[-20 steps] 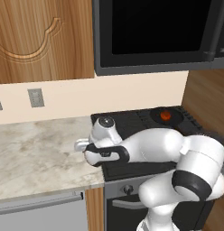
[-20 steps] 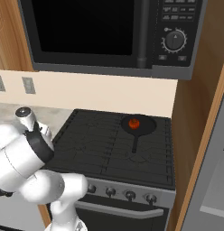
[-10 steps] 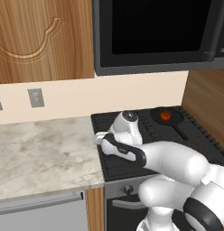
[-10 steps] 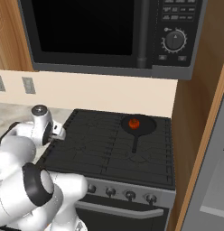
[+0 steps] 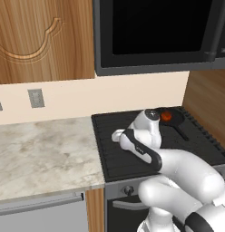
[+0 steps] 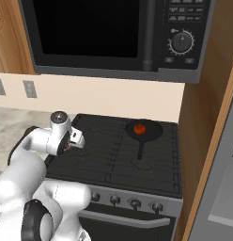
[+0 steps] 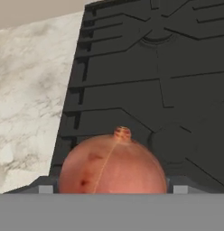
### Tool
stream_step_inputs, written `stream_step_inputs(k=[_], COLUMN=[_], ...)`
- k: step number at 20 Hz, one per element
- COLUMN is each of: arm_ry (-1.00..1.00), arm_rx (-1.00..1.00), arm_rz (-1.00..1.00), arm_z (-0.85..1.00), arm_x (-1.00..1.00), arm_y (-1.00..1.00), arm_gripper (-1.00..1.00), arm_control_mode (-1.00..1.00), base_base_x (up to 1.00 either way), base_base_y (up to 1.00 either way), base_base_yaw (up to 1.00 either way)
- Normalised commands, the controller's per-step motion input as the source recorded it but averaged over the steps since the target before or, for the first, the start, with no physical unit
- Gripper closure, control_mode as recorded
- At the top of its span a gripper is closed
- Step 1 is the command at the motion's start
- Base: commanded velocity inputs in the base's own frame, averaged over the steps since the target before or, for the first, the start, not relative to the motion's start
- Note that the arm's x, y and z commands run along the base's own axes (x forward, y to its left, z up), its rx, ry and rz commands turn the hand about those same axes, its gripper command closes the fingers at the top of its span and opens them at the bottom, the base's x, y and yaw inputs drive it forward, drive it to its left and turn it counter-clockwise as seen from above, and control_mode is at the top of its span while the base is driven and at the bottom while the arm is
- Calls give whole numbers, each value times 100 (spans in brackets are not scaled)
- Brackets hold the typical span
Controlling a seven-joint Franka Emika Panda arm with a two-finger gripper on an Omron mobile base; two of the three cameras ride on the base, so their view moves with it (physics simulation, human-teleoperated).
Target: Place the pan on the rear right burner on the stove. Then place the tomato and the onion in the pan and turn on the rear right burner.
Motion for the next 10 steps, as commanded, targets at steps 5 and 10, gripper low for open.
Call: stream_step_inputs(k=[5,10], arm_ry=[0,0], arm_rx=[0,-1], arm_rz=[-3,-4], arm_z=[11,9], arm_x=[8,4], arm_y=[-67,-65], arm_gripper=[100,100], arm_control_mode=[-100,-100], base_base_x=[0,0], base_base_y=[0,0], base_base_yaw=[0,0])
